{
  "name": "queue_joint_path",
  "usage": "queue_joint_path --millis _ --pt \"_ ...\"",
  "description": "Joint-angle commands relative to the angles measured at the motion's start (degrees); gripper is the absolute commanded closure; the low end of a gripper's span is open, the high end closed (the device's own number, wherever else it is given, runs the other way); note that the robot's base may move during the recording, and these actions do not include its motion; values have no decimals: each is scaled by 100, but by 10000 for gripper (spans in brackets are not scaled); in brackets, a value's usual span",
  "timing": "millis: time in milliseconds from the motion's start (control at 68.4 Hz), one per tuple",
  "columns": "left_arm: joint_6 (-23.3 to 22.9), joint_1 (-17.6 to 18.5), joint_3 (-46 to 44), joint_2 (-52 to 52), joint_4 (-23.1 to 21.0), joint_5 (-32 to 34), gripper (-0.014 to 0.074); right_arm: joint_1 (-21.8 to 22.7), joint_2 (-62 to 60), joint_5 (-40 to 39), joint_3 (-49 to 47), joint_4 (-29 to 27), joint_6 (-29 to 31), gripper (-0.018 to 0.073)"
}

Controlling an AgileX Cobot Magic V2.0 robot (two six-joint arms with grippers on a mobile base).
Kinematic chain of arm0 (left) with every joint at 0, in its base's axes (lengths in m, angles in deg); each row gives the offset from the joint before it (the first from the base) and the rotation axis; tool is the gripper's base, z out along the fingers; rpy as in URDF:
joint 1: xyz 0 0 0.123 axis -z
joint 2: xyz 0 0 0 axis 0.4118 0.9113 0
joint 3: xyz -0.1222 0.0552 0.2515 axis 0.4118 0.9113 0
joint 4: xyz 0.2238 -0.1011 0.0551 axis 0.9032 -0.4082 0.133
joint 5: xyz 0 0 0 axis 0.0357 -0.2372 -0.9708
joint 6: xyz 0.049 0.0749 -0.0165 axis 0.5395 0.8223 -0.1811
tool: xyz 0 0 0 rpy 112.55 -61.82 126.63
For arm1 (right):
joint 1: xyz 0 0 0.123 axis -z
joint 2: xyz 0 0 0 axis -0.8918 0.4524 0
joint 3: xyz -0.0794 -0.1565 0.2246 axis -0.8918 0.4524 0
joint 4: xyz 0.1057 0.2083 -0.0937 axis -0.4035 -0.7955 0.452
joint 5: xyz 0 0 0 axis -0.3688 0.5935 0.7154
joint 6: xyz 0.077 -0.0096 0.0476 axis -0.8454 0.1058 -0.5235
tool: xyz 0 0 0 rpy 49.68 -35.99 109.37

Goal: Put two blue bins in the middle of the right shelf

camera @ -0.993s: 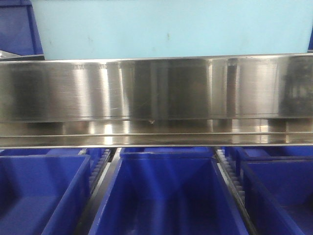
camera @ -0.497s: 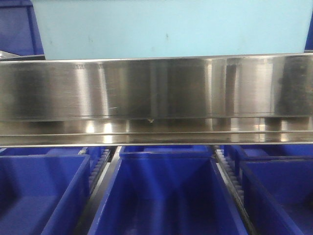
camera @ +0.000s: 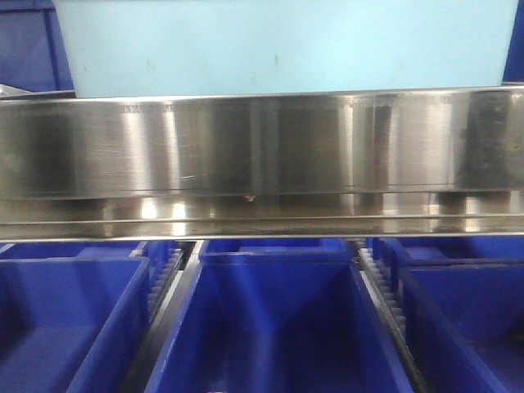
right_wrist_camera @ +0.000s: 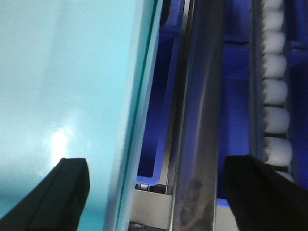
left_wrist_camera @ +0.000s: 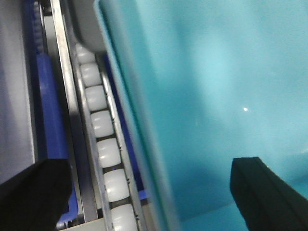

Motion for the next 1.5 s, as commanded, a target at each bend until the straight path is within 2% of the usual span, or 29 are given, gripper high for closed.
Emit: queue_joint_path --millis 0,234,628,745,847,906,979,1110,1125,1183,1490 --pt "-53 -83 151 42 -132 181 29 8 -30 -314 267 62 -75 110" --pt "0 -83 200 292 -494 160 29 8 -30 -900 788 -274 -142 110" --pt "0 -83 200 439 -558 13 29 8 323 -1154 832 -375 -142 119" --pt "0 -83 200 485 -563 -207 30 8 338 -1154 832 -454 -142 191" --pt "0 -83 237 509 -573 -315 62 8 338 -1130 832 -468 -142 335" --pt "0 -83 236 509 -573 -352 112 8 338 -1087 832 -468 -142 426" --pt "0 -83 236 509 -573 -352 224 8 338 -1017 832 -468 -142 534" --pt "0 -83 236 509 -602 -352 502 8 338 -922 832 -468 -142 700" --pt "0 -83 236 509 -602 -352 555 8 338 -908 832 -468 -142 718" --pt "0 -83 236 509 -616 -352 693 8 338 -884 832 -468 -142 719" --pt "0 -83 157 466 -643 -327 707 8 182 -984 772 -468 -142 715"
